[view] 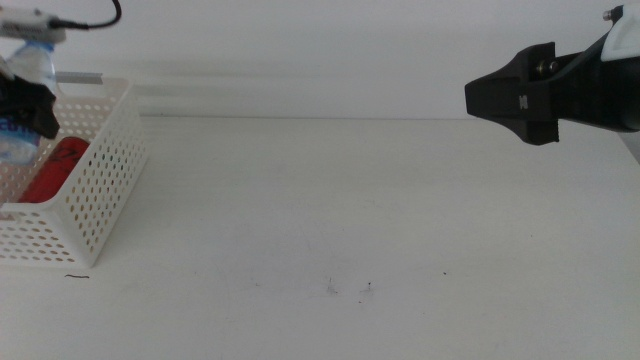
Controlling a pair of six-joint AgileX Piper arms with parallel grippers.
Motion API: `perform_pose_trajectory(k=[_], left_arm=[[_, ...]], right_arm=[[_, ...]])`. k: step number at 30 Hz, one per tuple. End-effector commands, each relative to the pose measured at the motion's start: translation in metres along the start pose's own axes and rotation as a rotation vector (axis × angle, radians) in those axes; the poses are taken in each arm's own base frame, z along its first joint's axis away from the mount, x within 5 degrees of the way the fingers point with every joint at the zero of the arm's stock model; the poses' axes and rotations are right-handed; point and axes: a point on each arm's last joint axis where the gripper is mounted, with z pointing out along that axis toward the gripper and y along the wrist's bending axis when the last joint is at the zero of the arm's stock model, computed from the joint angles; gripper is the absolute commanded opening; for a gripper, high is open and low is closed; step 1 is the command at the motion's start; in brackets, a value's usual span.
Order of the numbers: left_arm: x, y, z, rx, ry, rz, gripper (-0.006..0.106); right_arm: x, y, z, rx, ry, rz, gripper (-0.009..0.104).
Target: Use arms to grab the bottles and put them into the dustbin to the left of the table.
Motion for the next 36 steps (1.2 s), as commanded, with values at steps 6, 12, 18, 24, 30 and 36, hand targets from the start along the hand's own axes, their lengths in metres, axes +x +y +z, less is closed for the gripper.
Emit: perform_pose_trajectory(k=[6, 12, 18, 24, 30, 36], left_arm=[[-0.002, 0.008, 0.027, -0.005, 0.013, 0.009, 0.038], [-0.002, 0.01, 0.044, -0.002, 0.018, 0.033, 0.094], [-0.009, -0.002, 0.019, 0.002, -0.007, 0.045, 0.094], [-0.017, -0.038, -0.049, -0.044, -0.119, 0.033, 0.094], [0.014, -0.092, -0.116, -0.065, -0.389, 0.059, 0.093], [0.089, -0.149, -0.168, -0.07, -0.769, 0.143, 0.093]], right_arm=[[-0.003, 0.001, -0.003, -0.006, -0.021, -0.014, 0.09], [-0.003, 0.001, -0.003, -0.006, -0.021, -0.014, 0.09], [-0.003, 0.001, -0.003, -0.006, -0.021, -0.014, 0.09], [-0.003, 0.001, -0.003, -0.006, -0.021, -0.014, 0.09], [-0.003, 0.001, -0.003, -0.006, -0.021, -0.014, 0.09], [-0.003, 0.001, -0.003, -0.006, -0.021, -0.014, 0.09]])
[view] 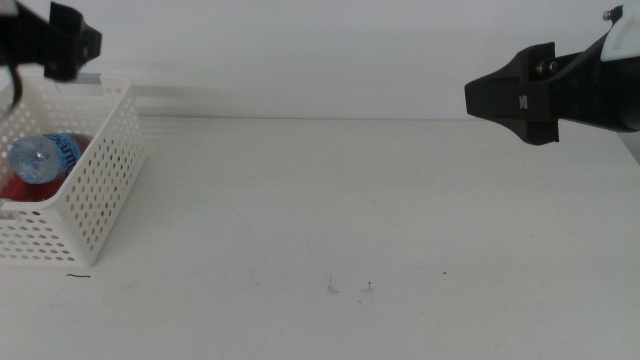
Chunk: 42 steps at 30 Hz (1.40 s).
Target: Use arms to grab the bottles and put them into the dustbin to the left of the table.
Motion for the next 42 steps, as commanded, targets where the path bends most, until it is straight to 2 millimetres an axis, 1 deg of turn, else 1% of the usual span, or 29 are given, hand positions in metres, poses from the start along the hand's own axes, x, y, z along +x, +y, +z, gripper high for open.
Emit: perform_pose_trajectory(k=[1, 3, 5, 13, 15, 21, 24, 27, 29, 30, 33, 35, 36, 38, 40, 42], left_arm=[[0.01, -0.016, -0.029, -0.006, -0.164, 0.0, 0.093], [0.021, -0.022, -0.042, -0.007, -0.213, -0.022, 0.093], [0.027, -0.024, -0.05, 0.0, -0.217, -0.045, 0.093], [0.029, -0.026, -0.07, 0.009, -0.229, -0.043, 0.093], [0.029, -0.025, -0.073, -0.005, -0.239, -0.023, 0.093], [0.029, -0.025, -0.074, -0.01, -0.244, -0.017, 0.093], [0.029, -0.025, -0.074, -0.01, -0.244, -0.017, 0.093], [0.031, -0.025, -0.072, -0.008, -0.236, -0.017, 0.093], [0.037, -0.027, -0.072, -0.001, -0.232, -0.034, 0.093], [0.044, -0.028, -0.073, 0.0, -0.242, -0.046, 0.093], [0.075, -0.034, -0.086, -0.016, -0.273, -0.044, 0.093], [0.103, -0.039, -0.095, -0.027, -0.288, -0.034, 0.093], [0.114, -0.041, -0.098, -0.03, -0.296, -0.035, 0.093], [0.143, -0.047, -0.103, -0.035, -0.314, -0.039, 0.093], [0.169, -0.052, -0.106, -0.036, -0.324, -0.039, 0.093], [0.189, -0.056, -0.11, -0.042, -0.347, -0.039, 0.093]], right_arm=[[-0.003, 0.001, -0.003, -0.006, -0.021, -0.013, 0.09], [-0.003, 0.001, -0.003, -0.006, -0.021, -0.013, 0.09], [-0.003, 0.001, -0.003, -0.006, -0.021, -0.013, 0.09], [-0.003, 0.001, -0.003, -0.006, -0.021, -0.013, 0.09], [-0.003, 0.001, -0.003, -0.006, -0.021, -0.013, 0.09], [-0.003, 0.001, -0.003, -0.006, -0.021, -0.013, 0.09], [0.003, 0.003, -0.002, -0.033, 0.0, 0.025, 0.09], [0.012, -0.005, -0.004, 0.0, -0.005, 0.024, 0.09], [0.023, -0.019, -0.004, 0.059, -0.035, 0.02, 0.09], [0.031, -0.026, -0.003, 0.085, -0.046, 0.029, 0.09], [0.06, -0.054, -0.012, 0.197, -0.13, 0.095, 0.09], [0.082, -0.066, -0.02, 0.263, -0.181, 0.13, 0.09], [0.093, -0.07, -0.023, 0.288, -0.194, 0.148, 0.09], [0.123, -0.074, -0.032, 0.328, -0.211, 0.195, 0.09], [0.152, -0.07, -0.04, 0.332, -0.231, 0.228, 0.09], [0.176, -0.065, -0.045, 0.331, -0.256, 0.232, 0.09]])
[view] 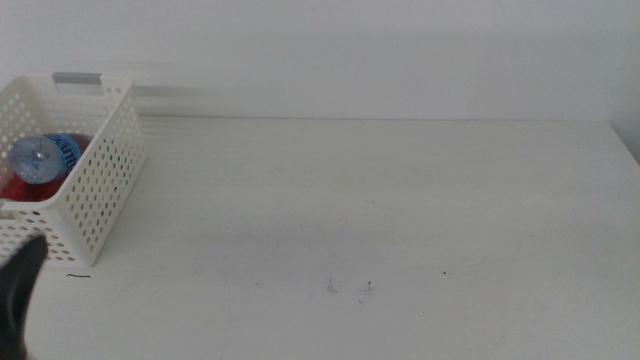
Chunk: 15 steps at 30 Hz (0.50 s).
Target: Use arms to grab the bottles and put them into the dustbin to the left of the table.
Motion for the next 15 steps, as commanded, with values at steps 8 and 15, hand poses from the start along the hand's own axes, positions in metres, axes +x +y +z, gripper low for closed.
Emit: perform_pose_trajectory(k=[8, 15], left_arm=[[0.072, -0.011, -0.011, -0.045, -0.021, -0.125, 0.093], [0.09, -0.011, -0.008, -0.077, 0.018, -0.114, 0.093]], right_arm=[[0.083, -0.018, -0.022, 0.026, -0.139, -0.079, 0.09], [0.115, -0.024, -0.011, 0.038, -0.118, -0.103, 0.09]])
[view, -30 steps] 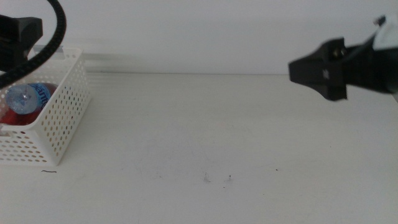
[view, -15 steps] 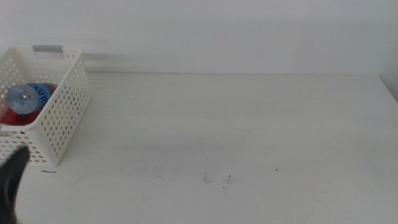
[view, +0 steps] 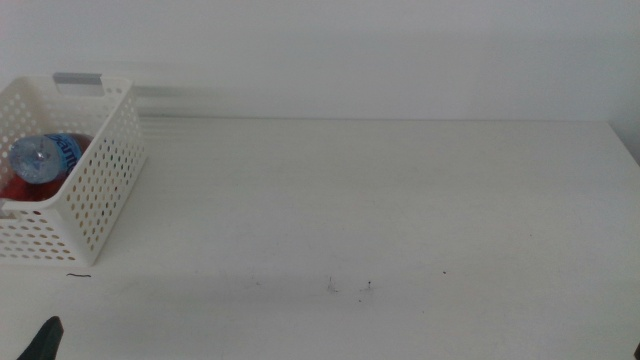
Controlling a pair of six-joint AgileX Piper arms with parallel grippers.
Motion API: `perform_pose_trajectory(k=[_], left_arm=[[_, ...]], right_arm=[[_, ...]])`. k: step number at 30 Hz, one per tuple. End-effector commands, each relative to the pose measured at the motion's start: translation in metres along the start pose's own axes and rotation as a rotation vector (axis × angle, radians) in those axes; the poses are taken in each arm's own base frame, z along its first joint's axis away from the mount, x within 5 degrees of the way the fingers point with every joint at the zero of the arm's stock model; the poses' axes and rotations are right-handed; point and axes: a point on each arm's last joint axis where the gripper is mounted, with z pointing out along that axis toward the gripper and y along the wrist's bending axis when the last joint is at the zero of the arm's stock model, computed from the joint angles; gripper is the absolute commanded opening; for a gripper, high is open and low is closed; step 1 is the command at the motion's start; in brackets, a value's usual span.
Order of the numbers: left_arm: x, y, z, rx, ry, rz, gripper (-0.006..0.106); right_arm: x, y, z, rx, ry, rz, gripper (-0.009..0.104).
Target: Use arms to grab the bottles and put them into the dustbin to the left of the table.
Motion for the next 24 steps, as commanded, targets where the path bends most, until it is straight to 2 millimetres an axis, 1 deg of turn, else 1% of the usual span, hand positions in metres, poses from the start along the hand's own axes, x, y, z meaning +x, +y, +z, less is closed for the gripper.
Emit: perform_pose_trajectory(k=[1, 5, 12, 24], left_arm=[[0.0009, 0.0003, 0.0001, -0.005, -0.005, -0.007, 0.093], [0.0012, 0.0008, 0.0001, -0.011, -0.001, 0.015, 0.093], [0.0012, 0.0008, 0.0001, -0.011, -0.001, 0.015, 0.093], [0.0013, 0.0012, 0.0001, -0.018, 0.0, 0.026, 0.093]], right_arm=[[0.0046, -0.0009, 0.0023, 0.009, -0.012, -0.021, 0.09], [0.0014, -0.002, 0.0022, 0.032, -0.05, -0.011, 0.09], [0.0008, -0.0063, 0.0018, 0.11, -0.059, 0.013, 0.09], [0.0005, -0.0062, 0.0018, 0.109, -0.063, 0.012, 0.09]])
